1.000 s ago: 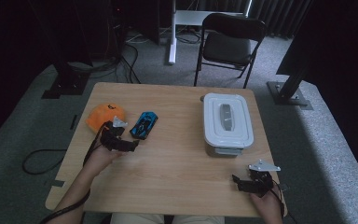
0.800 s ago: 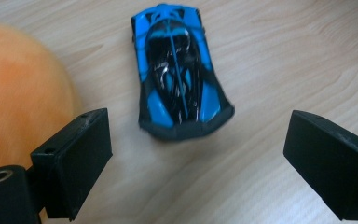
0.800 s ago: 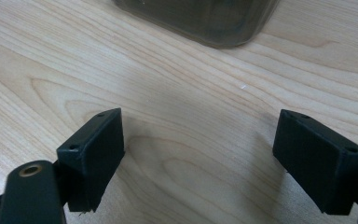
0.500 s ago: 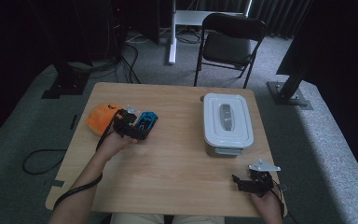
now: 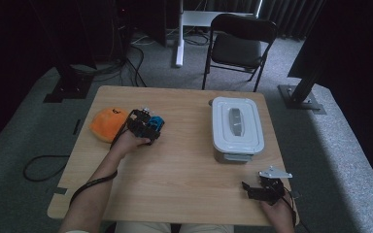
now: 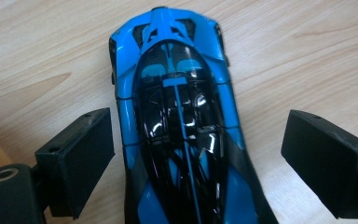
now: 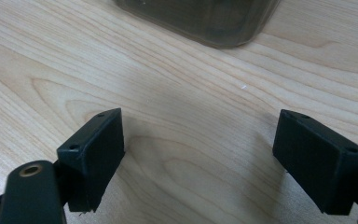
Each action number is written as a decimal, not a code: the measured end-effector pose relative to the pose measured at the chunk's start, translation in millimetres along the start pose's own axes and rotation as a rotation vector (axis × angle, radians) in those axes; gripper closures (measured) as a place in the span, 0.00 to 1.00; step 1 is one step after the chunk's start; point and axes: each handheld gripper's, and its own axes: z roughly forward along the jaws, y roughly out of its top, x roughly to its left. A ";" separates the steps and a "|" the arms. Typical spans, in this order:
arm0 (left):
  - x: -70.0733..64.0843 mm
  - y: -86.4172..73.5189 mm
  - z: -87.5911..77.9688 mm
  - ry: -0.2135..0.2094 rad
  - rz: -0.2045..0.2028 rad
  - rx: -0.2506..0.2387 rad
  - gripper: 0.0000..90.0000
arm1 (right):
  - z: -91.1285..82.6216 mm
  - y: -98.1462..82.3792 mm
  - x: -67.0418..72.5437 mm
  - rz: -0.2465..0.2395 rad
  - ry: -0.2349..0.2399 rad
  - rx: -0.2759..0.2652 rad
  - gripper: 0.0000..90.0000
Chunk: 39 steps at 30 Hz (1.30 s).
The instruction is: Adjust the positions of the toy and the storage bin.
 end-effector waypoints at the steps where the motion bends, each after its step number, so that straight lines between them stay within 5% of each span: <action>1: 0.3 0.8 2.2 0.007 0.001 0.003 0.11 | 0.0 0.0 0.0 0.000 0.000 0.000 0.18; 11: 3.1 0.5 12.1 0.000 -0.046 0.019 0.17 | 0.0 0.0 -0.1 0.000 0.000 0.000 0.18; 25: 1.1 2.0 18.2 0.021 -0.029 0.068 0.22 | 0.0 0.0 -0.1 0.001 -0.001 -0.001 0.18; 39: 1.5 1.9 17.6 0.026 -0.017 0.048 0.28 | 0.0 0.0 -0.2 0.004 -0.003 -0.001 0.18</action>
